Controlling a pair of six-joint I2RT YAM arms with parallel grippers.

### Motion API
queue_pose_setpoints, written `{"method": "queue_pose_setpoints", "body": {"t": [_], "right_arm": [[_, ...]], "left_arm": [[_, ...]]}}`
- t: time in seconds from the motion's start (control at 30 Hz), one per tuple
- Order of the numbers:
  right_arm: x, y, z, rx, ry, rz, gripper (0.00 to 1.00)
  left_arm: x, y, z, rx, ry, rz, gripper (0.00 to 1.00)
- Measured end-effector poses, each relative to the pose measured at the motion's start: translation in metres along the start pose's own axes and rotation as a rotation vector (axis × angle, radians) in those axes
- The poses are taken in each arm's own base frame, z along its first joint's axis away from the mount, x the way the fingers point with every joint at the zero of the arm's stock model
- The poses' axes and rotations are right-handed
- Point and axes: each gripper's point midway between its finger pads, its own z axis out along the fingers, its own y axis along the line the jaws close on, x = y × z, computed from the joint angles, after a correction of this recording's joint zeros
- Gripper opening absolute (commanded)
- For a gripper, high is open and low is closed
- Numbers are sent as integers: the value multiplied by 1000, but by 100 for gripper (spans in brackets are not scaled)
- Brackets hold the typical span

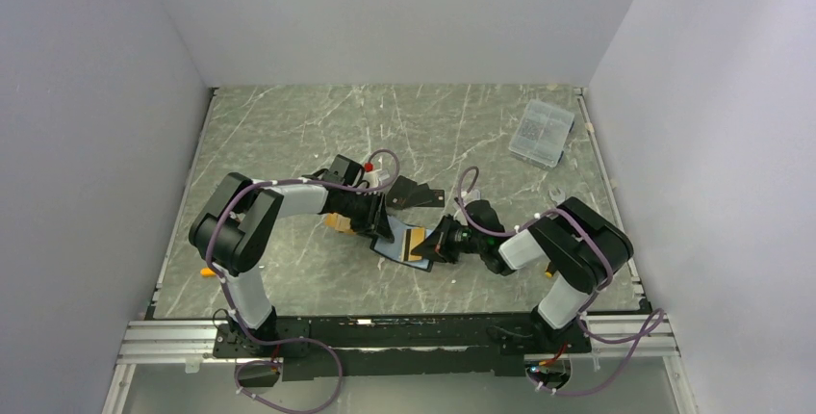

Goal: Put the credit cards into the card holder
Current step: Insert the credit card into the card holder.

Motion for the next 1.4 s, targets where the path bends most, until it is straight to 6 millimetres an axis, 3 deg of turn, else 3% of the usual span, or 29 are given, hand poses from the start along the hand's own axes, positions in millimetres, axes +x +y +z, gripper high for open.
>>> {"method": "queue_pose_setpoints", "body": {"t": [0.1,0.2,0.37,0.6,0.87,1.1,1.4], "right_arm": [[1,1,2,-5,2,1,0],[1,0,2,-3,2,-1,21],[0,1,-5,14,-4,-15,37],[-15,-2,-16,50,-39,-32,39],[-20,-4,-15,111,-39,-52,28],[-25,17,-18,167,-84,-157,30],[-34,12,-20,276,-100,-207,30]], "left_arm": [[0,0,0,-1,1,0,36],[0,0,-1,-3,4,0,36],[0,2,-2,-5,3,-8,35],[0,2,-2,-6,2,-9,34],[0,3,-2,-6,3,-5,34],[0,3,-2,-6,3,-5,34],[0,3,-2,-6,3,-5,34]]}}
